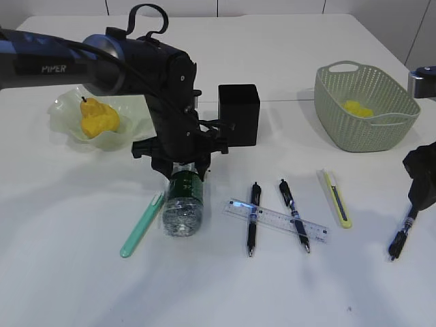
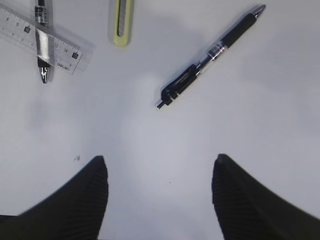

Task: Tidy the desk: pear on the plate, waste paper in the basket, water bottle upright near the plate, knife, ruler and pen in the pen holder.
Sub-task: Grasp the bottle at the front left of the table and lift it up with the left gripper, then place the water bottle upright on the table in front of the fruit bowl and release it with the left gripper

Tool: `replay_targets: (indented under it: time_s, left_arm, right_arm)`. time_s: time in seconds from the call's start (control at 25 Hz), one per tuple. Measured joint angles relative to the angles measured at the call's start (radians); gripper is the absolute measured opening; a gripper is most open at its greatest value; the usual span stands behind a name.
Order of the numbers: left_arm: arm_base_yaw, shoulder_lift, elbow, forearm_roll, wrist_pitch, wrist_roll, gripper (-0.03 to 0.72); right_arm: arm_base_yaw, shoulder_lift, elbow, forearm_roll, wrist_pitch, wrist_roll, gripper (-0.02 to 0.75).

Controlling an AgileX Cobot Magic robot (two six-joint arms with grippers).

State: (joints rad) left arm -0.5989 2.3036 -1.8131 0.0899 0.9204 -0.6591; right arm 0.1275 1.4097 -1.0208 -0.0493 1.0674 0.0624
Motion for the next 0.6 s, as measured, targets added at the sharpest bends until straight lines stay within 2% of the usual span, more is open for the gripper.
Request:
replay_targets:
  time_s: [0.12, 0.32, 0.48, 0.6]
  left_arm:
    - [0.006, -0.025, 0.0, 0.065, -0.01, 0.036, 0.374]
    - [0.034, -0.083, 0.002, 0.091, -0.027, 0.133, 0.374]
    - [0.072, -0.11, 0.002, 0.007, -0.032, 0.217, 0.374]
    - [0.104, -0.127, 0.006, -0.016, -0.036, 0.272, 0.374]
  right_arm:
    - [0.0, 0.0, 0.0, 0.0, 0.0, 0.0, 0.482]
    - [0.0, 0.0, 0.0, 0.0, 0.0, 0.0, 0.482]
    - [0.0, 0.0, 0.0, 0.0, 0.0, 0.0, 0.482]
    - [0.0, 0.0, 0.0, 0.0, 0.0, 0.0, 0.482]
